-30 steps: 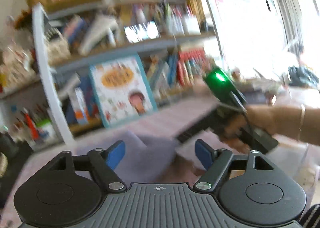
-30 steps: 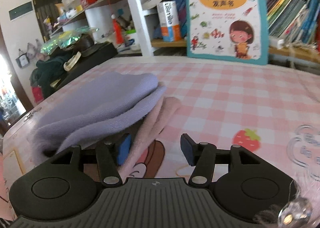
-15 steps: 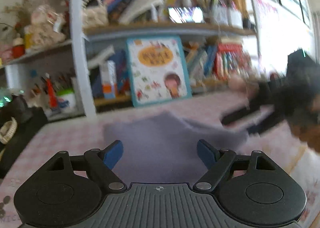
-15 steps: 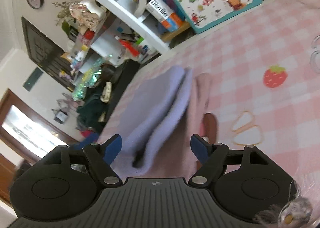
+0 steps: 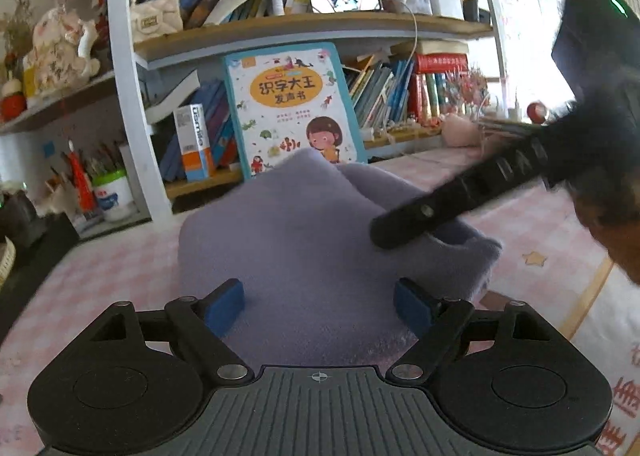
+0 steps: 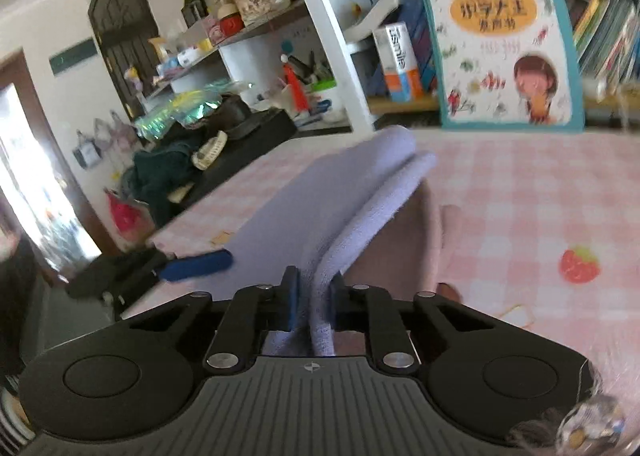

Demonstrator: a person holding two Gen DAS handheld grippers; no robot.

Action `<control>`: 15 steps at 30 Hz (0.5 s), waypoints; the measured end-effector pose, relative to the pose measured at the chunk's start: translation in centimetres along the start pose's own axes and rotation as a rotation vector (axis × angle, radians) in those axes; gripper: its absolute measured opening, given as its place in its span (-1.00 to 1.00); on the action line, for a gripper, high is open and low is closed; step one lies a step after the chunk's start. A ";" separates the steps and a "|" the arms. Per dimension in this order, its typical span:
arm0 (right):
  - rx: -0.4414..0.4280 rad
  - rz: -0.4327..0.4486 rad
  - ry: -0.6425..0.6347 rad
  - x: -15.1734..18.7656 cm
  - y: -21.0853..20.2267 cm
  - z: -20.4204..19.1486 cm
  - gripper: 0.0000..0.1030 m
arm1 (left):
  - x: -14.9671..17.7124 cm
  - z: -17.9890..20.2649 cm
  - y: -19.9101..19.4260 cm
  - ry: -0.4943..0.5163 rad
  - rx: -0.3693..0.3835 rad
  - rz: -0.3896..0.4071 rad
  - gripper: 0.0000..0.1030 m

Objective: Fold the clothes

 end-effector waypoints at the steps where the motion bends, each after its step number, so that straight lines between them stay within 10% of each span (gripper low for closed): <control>1: 0.028 -0.028 0.024 0.8 0.4 0.9 -0.75 | 0.0 0.0 0.1 0.003 0.004 -0.003 0.67; 8: -0.007 -0.066 0.221 2.0 1.3 3.8 -0.67 | -0.5 0.1 -0.4 0.033 0.015 -0.013 0.71; 15: 0.102 -0.042 0.207 0.4 -0.9 4.6 0.62 | -2.1 -5.1 -2.8 -0.185 0.025 0.025 0.87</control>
Point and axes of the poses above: each gripper's, at about its wrist camera, not at the fingertips, and y roughly the way its jaws point, z to its right, x to its underside, the point moved 9 cm from there along y, roughly the way its jaws point, and after that the axes turned 5 degrees about z, right-handed, at the moved point
